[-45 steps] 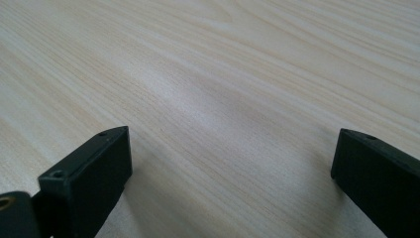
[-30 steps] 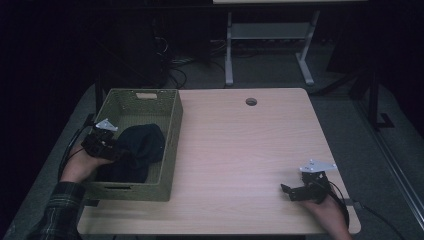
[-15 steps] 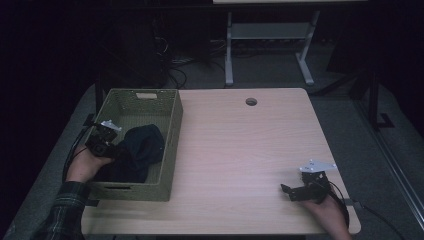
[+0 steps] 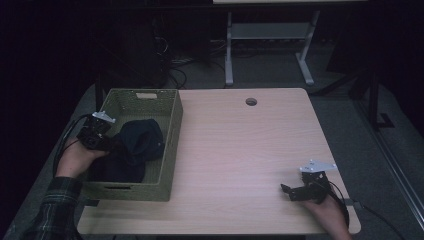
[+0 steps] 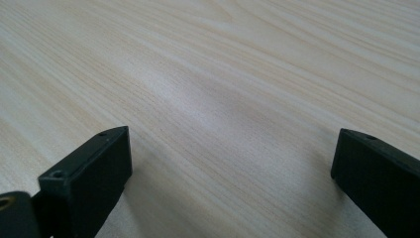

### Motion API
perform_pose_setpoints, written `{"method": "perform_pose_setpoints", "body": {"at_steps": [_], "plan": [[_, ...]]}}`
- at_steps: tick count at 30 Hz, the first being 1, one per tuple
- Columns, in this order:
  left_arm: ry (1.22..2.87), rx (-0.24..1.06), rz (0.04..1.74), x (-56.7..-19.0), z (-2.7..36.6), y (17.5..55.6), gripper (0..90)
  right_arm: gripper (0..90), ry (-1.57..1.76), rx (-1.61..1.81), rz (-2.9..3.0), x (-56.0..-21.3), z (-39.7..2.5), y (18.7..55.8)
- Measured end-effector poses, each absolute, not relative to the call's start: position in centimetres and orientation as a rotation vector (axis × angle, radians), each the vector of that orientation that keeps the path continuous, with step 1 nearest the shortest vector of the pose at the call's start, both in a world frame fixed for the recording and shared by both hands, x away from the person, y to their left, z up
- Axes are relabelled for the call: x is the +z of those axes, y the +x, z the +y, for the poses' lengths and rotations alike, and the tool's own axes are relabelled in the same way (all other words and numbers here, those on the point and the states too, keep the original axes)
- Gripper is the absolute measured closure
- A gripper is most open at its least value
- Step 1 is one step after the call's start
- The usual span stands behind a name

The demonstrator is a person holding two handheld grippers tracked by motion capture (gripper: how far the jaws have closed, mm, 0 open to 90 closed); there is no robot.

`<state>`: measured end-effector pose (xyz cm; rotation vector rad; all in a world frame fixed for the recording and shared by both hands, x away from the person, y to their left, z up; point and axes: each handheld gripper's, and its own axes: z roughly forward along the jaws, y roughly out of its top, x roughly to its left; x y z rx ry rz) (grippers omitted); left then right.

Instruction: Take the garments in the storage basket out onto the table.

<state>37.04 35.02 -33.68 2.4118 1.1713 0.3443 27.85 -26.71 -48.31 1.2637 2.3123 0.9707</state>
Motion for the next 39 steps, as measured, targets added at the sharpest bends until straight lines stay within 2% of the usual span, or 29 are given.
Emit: {"method": "perform_pose_setpoints", "body": {"at_steps": [24, 39], "plan": [[2.379, 0.437, 1.056, -25.4, 33.2, 37.3, 71.8, 2.0, 1.263, 0.971, 2.312, -48.3, -26.7, 27.8], [2.374, 0.435, 0.960, -21.3, 29.9, 36.6, 72.5, 2.0, 1.263, 0.971, 2.312, -48.3, -26.7, 27.9]]}}
